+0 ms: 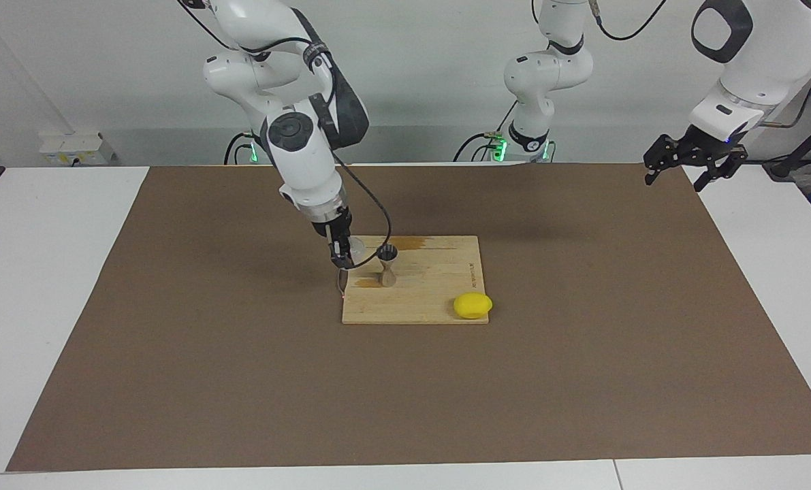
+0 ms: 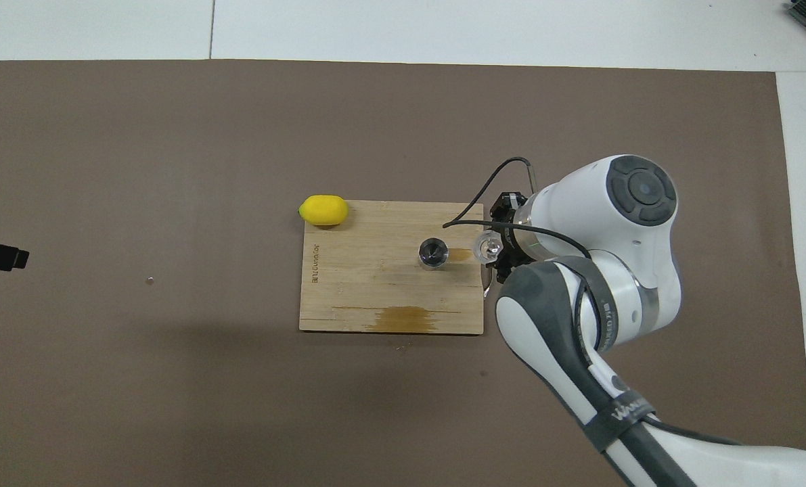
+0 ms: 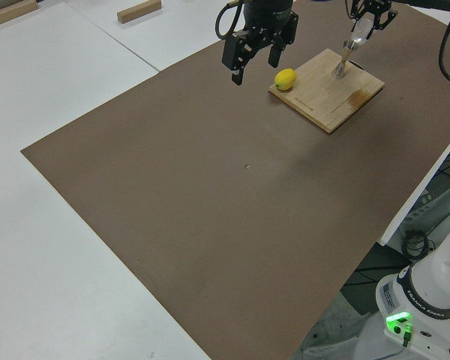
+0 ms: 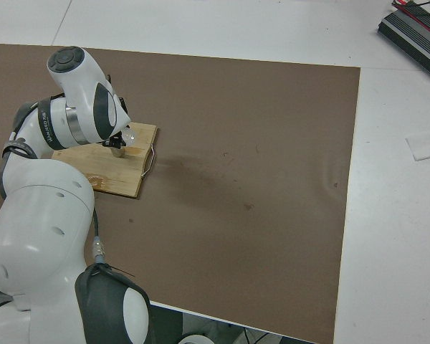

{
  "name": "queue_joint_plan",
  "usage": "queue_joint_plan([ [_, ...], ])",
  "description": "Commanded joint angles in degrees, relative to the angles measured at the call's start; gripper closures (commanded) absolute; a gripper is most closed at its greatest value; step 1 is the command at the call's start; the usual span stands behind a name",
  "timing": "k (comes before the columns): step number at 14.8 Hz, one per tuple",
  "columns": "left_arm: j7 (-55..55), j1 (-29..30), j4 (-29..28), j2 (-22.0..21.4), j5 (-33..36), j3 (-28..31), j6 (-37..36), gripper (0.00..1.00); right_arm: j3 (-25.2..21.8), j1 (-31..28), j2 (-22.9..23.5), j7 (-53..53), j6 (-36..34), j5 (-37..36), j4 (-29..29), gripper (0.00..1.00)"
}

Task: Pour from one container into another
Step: 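Carry the clear cup with the right gripper above the dark cup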

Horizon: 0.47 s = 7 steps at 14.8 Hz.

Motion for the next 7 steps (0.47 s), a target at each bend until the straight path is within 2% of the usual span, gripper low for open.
queue_joint_plan([
  [1, -3.71, -1.20, 1.44, -0.31, 1.96, -0.10, -3.04, 0.00, -0.18, 2.48, 1.50, 3.00, -3.11, -5.90, 3.88, 1.00],
  [7, -8.63, -2.34, 1.88, -0.31, 1.87, -0.80, -5.42, 0.00, -0.27, 7.93, 1.33, 3.97, -3.99, -19.17, 3.89, 1.00],
])
